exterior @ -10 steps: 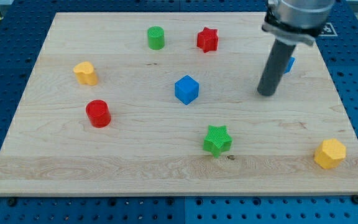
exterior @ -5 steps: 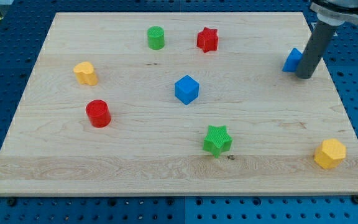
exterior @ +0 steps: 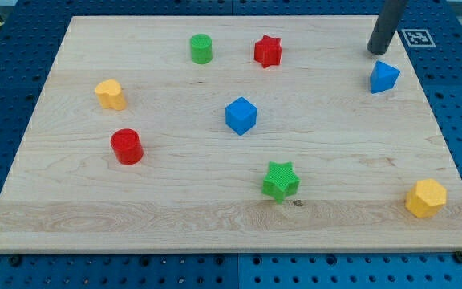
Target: Push the blue triangle to the yellow hexagon
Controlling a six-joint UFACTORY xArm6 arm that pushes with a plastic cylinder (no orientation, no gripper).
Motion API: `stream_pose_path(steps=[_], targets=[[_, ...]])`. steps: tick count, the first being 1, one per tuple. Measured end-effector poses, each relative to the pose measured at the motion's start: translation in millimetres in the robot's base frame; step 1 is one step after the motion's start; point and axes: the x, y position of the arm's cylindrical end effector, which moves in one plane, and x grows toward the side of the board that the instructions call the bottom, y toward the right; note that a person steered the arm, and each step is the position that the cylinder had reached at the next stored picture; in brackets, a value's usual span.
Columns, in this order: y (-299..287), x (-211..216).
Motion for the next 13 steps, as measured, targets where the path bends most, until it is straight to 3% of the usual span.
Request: stream_pose_path(steps=[6,9,11,13], targets=[[15.3,100.0],[3.2,76.3],[-14.3,26.1],[-46.3,35.3]])
